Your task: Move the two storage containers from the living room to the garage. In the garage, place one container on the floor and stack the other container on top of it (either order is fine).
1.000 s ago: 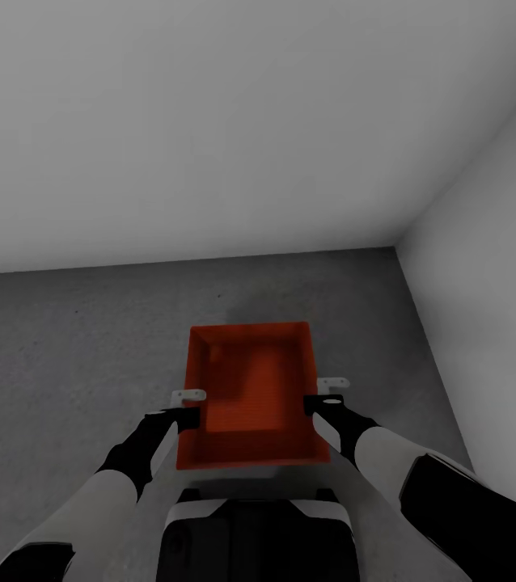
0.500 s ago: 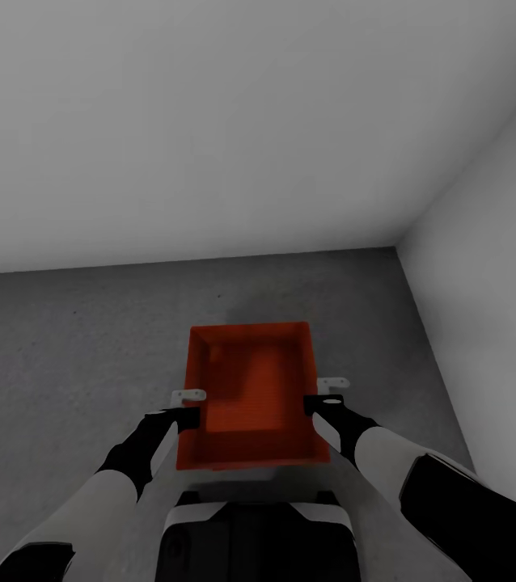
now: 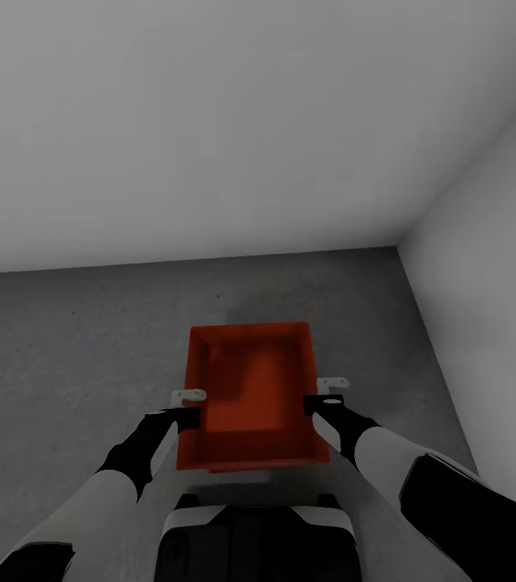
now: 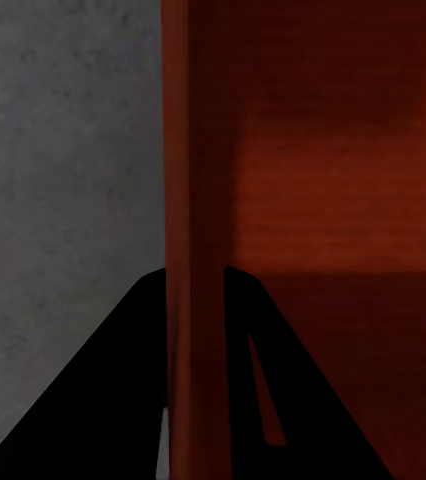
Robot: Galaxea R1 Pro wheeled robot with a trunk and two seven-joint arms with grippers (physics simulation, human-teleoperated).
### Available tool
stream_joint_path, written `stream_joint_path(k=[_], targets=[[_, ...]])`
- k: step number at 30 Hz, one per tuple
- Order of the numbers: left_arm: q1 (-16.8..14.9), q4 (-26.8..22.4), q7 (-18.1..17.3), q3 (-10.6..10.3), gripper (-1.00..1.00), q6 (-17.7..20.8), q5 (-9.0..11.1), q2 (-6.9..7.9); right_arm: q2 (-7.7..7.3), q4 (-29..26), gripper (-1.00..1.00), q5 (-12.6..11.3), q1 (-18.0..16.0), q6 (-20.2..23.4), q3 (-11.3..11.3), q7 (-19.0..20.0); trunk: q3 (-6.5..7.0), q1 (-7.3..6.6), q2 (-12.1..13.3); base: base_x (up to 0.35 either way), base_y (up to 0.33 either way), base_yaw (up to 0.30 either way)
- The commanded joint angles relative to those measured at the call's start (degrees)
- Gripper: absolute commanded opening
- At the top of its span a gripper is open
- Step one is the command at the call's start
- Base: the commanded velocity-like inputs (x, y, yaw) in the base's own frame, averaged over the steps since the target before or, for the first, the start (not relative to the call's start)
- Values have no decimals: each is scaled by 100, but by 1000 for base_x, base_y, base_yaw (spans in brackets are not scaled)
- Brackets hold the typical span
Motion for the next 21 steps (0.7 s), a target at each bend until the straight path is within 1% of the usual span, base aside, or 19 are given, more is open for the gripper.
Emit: stream_joint_path(k=[1,21], targets=[[3,105,59,-45,-100,33,55,6,-63,-29,-100,83,-6,39,-139,-26,-22,24,-47,0,0,0],[3,105,59,-45,-100,28,55,6,-61,-29,-100,83,-6,39,-139,-26,-381,463,-850,0,0,0]])
